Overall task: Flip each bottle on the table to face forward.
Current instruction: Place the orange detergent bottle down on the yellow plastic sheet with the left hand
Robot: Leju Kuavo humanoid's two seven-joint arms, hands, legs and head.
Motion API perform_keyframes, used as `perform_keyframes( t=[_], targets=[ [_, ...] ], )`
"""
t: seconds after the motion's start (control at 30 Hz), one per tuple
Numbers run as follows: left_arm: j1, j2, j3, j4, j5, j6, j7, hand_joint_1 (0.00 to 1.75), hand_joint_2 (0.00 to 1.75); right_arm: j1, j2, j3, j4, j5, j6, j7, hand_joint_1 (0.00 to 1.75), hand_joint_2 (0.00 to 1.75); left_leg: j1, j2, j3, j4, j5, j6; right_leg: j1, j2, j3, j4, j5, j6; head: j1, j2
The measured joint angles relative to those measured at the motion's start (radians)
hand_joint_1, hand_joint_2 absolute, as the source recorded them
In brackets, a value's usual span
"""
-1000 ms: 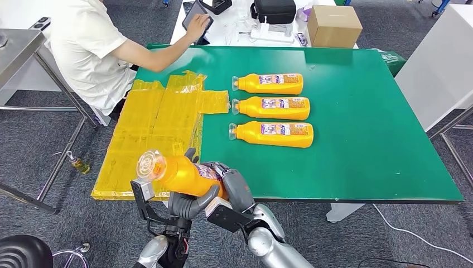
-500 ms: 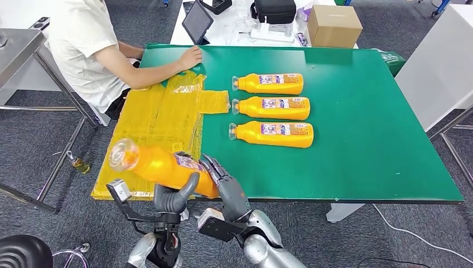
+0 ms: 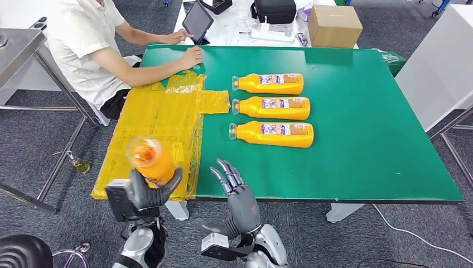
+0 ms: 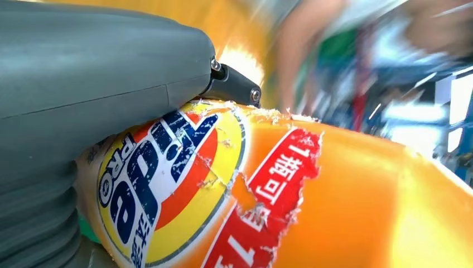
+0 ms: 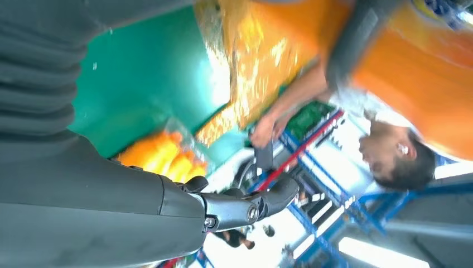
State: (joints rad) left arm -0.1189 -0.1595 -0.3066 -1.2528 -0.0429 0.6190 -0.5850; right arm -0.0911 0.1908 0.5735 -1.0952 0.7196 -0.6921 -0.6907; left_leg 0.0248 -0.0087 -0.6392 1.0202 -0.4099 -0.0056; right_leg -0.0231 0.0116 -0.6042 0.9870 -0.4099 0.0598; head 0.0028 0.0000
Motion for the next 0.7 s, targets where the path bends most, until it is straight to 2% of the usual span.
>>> perform_keyframes(
  t=[0.07, 0.13, 0.23, 0.33, 0.47, 0.6, 0.67, 0.7],
  targets=[
    [-0.02, 0.003, 0.052, 0.045, -0.347, 0.061, 0.013, 1.75, 1.75, 0.035, 0.024, -0.064, -0.071, 0.049, -0.001, -0.002, 0.0, 0.0, 0.0, 0.0, 0.0, 0.0, 0.0, 0.0, 0.0, 0.0, 0.0, 0.0, 0.0, 0.0, 0.0, 0.0],
    [-0.037, 0.003, 0.127, 0.084, -0.651, 0.073, 0.047, 1.75, 1.75, 0.062, 0.049, -0.124, -0.147, 0.069, -0.002, -0.003, 0.0, 0.0, 0.0, 0.001, 0.0, 0.0, 0.0, 0.0, 0.0, 0.0, -0.001, 0.0, 0.0, 0.0, 0.0, 0.0],
    [-0.059, 0.006, 0.224, 0.132, -0.866, 0.077, 0.115, 1.75, 1.75, 0.092, 0.076, -0.192, -0.241, 0.061, -0.007, -0.004, 0.0, 0.0, 0.0, 0.002, 0.0, 0.0, 0.0, 0.0, 0.0, 0.0, -0.002, 0.0, 0.0, 0.0, 0.0, 0.0],
    [-0.089, 0.015, 0.277, 0.186, -0.944, 0.078, 0.174, 1.75, 1.75, 0.112, 0.09, -0.228, -0.303, 0.039, -0.009, -0.004, 0.0, 0.0, 0.0, 0.001, 0.0, 0.0, 0.0, 0.0, 0.0, 0.0, -0.001, 0.0, 0.0, 0.0, 0.0, 0.0],
    [-0.131, 0.028, 0.296, 0.258, -0.966, 0.051, 0.225, 1.75, 1.75, 0.128, 0.1, -0.246, -0.355, 0.016, -0.009, -0.004, 0.0, 0.0, 0.0, 0.001, 0.0, 0.0, 0.0, 0.0, 0.0, 0.0, -0.002, 0.0, 0.0, 0.0, 0.0, 0.0],
    [-0.216, 0.047, 0.287, 0.368, -0.971, -0.045, 0.297, 1.74, 1.75, 0.131, 0.101, -0.244, -0.378, -0.028, -0.009, -0.004, 0.0, 0.0, 0.0, 0.0, 0.0, 0.0, 0.001, 0.0, 0.0, 0.0, -0.001, 0.0, 0.0, 0.0, 0.0, 0.0],
    [-0.281, 0.054, 0.276, 0.44, -0.956, -0.1, 0.32, 1.67, 1.75, 0.13, 0.1, -0.233, -0.378, -0.052, -0.009, -0.005, 0.0, 0.0, 0.0, -0.001, 0.0, 0.0, 0.001, 0.0, 0.0, -0.001, 0.001, 0.0, 0.0, 0.0, 0.0, 0.0],
    [-0.313, 0.057, 0.27, 0.474, -0.946, -0.123, 0.328, 1.58, 1.75, 0.128, 0.099, -0.227, -0.378, -0.063, -0.009, -0.005, 0.0, 0.0, 0.0, -0.001, 0.001, 0.0, 0.001, 0.001, 0.0, -0.001, 0.002, 0.0, 0.0, 0.0, 0.0, 0.0]
  ],
)
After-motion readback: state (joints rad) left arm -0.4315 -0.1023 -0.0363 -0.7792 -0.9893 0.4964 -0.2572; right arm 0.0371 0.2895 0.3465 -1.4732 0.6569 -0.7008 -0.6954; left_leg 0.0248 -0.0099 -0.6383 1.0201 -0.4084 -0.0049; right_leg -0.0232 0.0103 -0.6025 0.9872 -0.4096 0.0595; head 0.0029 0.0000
